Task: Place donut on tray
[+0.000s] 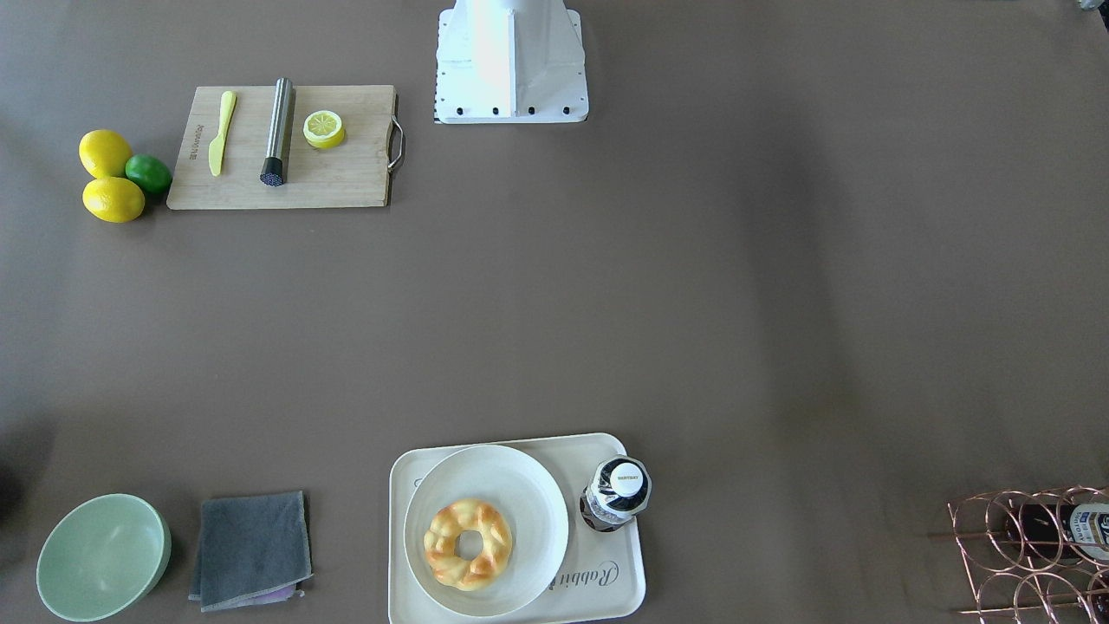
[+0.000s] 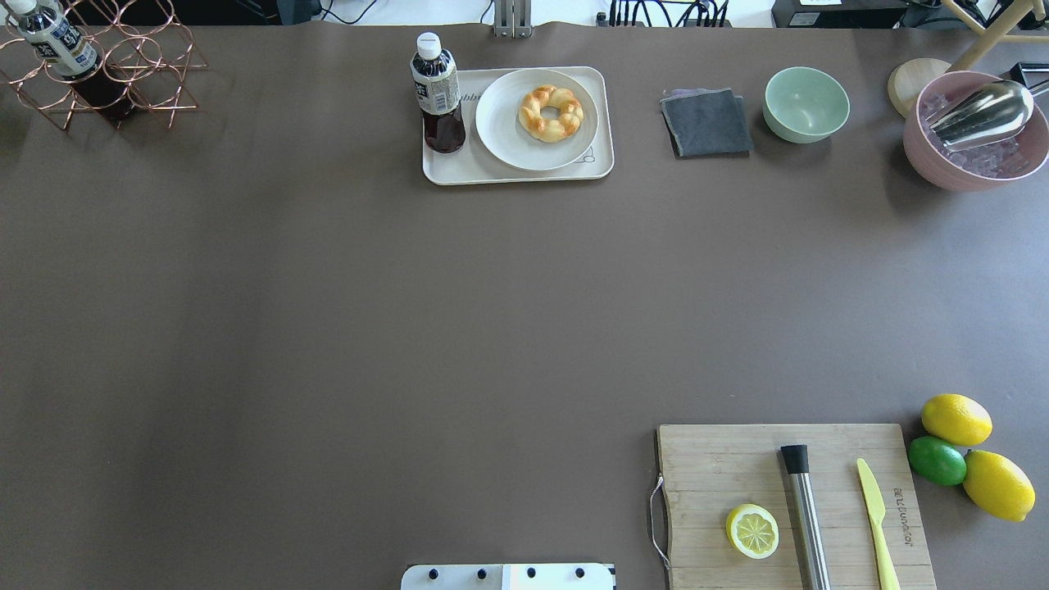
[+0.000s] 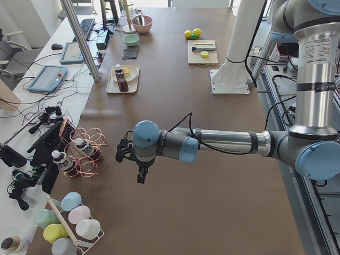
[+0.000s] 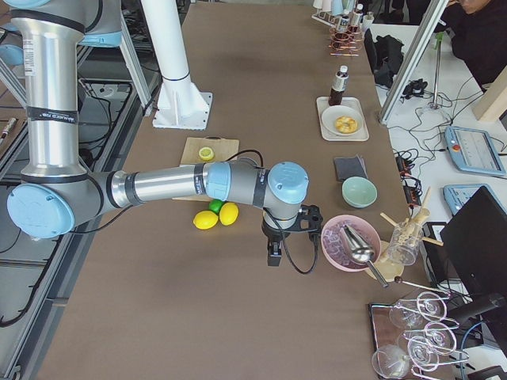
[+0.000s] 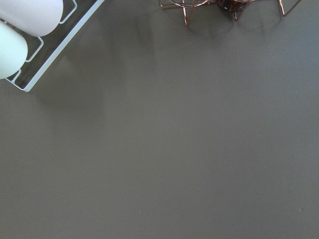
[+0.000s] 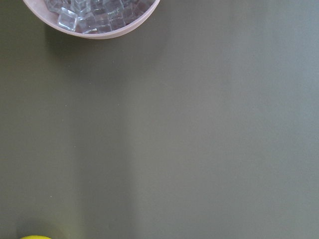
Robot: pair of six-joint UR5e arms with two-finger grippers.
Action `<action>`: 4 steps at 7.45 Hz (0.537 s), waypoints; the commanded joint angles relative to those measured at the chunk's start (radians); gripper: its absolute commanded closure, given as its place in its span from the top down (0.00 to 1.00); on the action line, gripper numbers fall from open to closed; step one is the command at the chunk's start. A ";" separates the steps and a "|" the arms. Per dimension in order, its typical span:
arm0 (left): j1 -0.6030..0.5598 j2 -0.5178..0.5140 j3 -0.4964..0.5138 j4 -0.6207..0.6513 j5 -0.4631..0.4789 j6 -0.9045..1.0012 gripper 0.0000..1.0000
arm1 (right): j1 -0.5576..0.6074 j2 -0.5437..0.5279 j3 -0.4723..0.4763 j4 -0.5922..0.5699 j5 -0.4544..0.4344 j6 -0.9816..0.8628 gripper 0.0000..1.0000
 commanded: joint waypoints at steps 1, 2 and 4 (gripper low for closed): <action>0.001 -0.010 0.003 0.000 0.005 0.000 0.98 | 0.000 -0.001 -0.009 0.000 0.009 0.001 1.00; 0.001 -0.010 0.004 0.000 0.005 0.000 0.98 | 0.000 -0.002 -0.014 0.000 0.011 0.001 1.00; 0.001 -0.020 0.013 0.000 0.007 0.000 0.98 | 0.005 -0.005 -0.015 0.000 0.011 -0.001 1.00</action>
